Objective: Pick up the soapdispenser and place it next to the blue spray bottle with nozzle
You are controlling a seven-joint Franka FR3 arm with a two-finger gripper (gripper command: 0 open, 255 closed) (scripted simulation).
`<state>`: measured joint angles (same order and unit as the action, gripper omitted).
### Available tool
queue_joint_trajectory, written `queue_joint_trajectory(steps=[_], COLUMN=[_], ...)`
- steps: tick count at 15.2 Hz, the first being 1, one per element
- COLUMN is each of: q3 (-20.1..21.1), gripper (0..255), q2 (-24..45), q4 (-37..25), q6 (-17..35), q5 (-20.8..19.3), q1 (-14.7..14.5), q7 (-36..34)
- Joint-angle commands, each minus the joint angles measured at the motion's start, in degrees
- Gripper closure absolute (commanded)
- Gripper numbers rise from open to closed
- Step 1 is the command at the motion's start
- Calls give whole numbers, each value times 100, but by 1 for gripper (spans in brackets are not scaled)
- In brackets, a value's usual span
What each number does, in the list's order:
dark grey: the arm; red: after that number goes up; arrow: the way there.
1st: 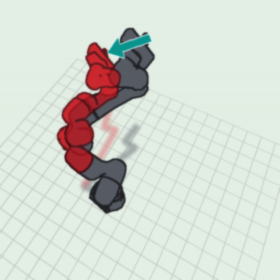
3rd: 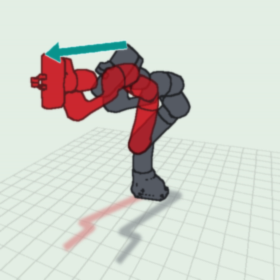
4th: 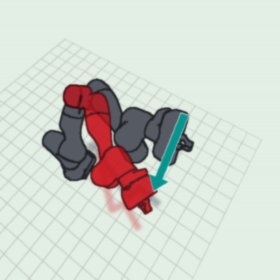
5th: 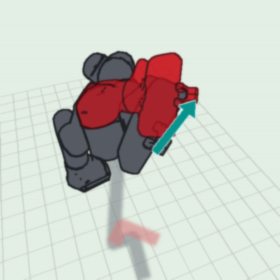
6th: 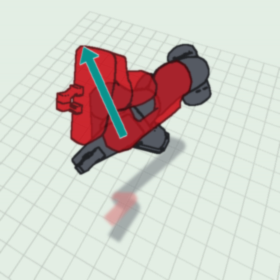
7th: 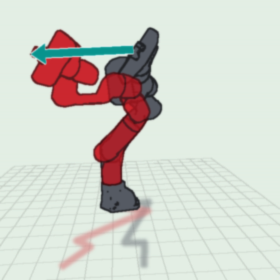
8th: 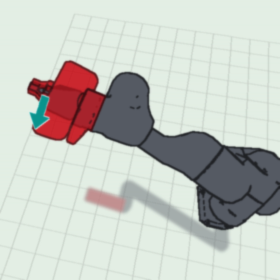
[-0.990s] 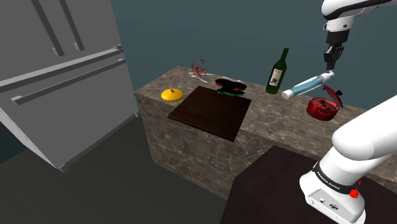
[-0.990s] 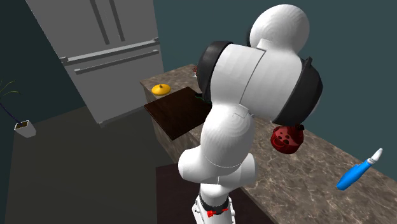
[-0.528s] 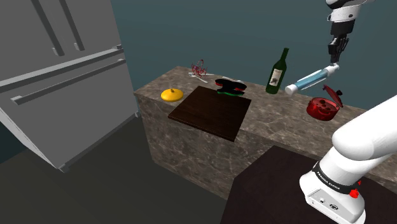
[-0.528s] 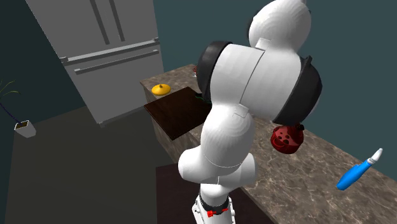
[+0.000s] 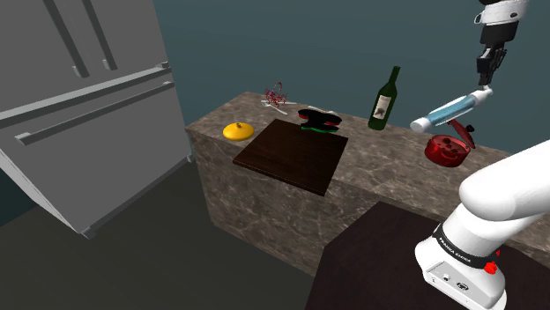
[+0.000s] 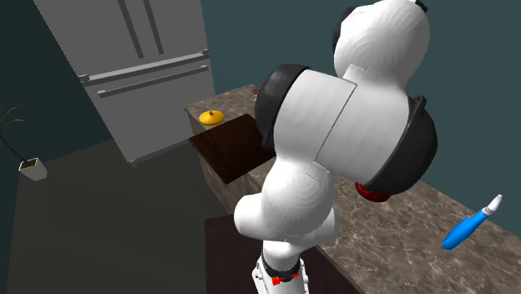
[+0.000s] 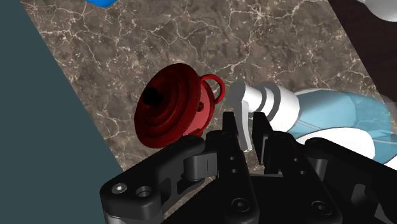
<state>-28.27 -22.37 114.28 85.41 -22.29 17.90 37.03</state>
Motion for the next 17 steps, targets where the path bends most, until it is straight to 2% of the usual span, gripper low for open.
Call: queue_joint_trajectory(steps=[1,9,17], q3=[-55,-260,-618], gripper=[255,255,255], q2=[-329,-1572,-2550], q4=[260,999,1333], q6=[-6,-252,-531], q5=[-185,-901,-1642], q1=[121,674,1258], q7=[117,695,1536])
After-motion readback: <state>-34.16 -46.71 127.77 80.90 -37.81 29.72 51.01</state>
